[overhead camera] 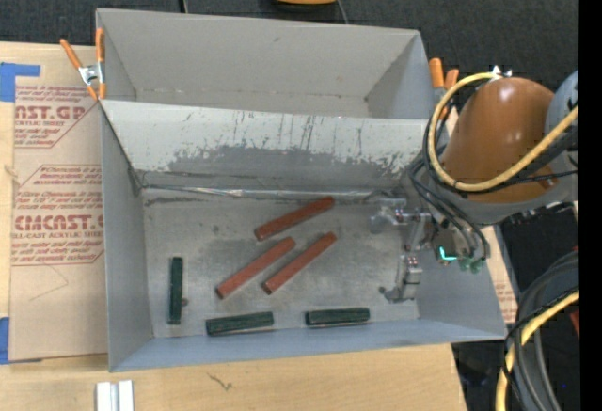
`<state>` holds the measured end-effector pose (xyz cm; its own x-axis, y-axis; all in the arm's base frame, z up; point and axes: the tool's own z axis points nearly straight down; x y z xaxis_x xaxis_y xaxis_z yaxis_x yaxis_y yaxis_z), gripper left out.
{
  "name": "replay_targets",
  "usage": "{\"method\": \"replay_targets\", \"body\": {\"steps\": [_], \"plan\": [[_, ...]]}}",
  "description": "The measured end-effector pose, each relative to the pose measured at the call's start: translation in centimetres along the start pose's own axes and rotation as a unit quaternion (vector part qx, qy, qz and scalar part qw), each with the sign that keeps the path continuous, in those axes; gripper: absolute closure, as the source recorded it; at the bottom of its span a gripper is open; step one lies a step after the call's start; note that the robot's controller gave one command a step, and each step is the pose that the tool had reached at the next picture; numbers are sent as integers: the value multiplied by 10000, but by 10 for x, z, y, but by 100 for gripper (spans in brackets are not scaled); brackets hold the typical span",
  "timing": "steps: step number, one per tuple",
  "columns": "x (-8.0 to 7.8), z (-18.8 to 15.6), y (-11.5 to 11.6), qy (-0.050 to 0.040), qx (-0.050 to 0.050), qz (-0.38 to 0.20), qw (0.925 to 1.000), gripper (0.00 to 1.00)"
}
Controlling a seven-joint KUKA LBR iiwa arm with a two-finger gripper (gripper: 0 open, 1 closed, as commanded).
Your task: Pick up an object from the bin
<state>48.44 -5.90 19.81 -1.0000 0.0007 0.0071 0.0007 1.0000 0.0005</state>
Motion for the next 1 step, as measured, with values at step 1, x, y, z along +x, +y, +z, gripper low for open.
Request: {"method": "replay_targets", "body": {"steps": [1], "plan": [[-2,-4,0,-38,5,-7,10000,0]]}}
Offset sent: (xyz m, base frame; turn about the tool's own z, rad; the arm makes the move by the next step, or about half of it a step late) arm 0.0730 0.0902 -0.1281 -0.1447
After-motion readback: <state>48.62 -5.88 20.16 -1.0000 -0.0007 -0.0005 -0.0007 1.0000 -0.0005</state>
